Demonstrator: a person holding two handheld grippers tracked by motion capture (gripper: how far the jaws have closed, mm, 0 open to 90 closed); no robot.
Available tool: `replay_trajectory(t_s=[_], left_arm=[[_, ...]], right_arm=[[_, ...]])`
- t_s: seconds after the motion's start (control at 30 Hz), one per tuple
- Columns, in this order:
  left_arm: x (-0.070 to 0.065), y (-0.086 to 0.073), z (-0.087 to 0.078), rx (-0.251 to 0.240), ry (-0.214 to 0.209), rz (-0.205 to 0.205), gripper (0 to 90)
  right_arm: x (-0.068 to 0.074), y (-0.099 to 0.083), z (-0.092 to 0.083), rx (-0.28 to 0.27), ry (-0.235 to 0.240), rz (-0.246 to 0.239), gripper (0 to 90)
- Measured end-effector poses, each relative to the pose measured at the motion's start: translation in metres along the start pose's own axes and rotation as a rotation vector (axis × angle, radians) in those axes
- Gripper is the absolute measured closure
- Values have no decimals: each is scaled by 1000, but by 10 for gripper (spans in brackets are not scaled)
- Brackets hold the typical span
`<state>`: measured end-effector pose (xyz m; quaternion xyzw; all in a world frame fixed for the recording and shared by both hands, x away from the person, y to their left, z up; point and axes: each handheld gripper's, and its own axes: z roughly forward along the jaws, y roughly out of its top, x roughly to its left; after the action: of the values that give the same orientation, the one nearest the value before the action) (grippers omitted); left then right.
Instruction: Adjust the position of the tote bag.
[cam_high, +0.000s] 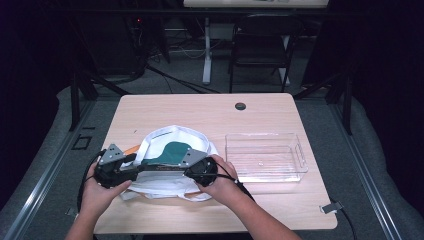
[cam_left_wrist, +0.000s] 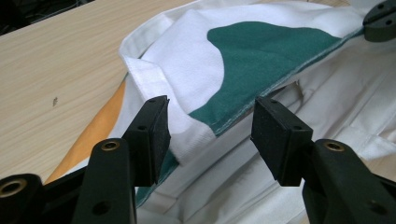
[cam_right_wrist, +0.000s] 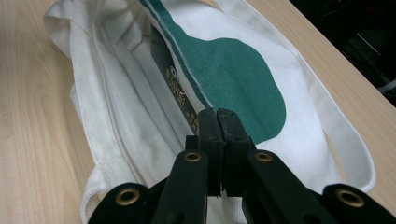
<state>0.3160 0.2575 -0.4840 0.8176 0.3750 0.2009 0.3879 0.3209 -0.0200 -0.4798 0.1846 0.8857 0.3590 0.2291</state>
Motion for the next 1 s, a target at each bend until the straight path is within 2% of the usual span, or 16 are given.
replay_trajectory(t_s=[0.13, 0.27, 0.7, 0.87, 1.0], left_arm=[[-4, 0, 4, 15, -4, 47, 448], [-5, 0, 8, 23, 0, 60, 449], [-2, -2, 12, 24, 9, 70, 476], [-2, -6, 14, 20, 28, 69, 553], [-1, -10, 15, 16, 36, 66, 613]], right_arm=[[-1, 2, -1, -3, 2, 4, 895], [-3, 4, -2, -8, 5, 12, 895], [-9, 9, -4, -24, 6, 39, 896], [-10, 9, -3, -30, 6, 58, 896], [-10, 9, -3, -22, 7, 52, 896]])
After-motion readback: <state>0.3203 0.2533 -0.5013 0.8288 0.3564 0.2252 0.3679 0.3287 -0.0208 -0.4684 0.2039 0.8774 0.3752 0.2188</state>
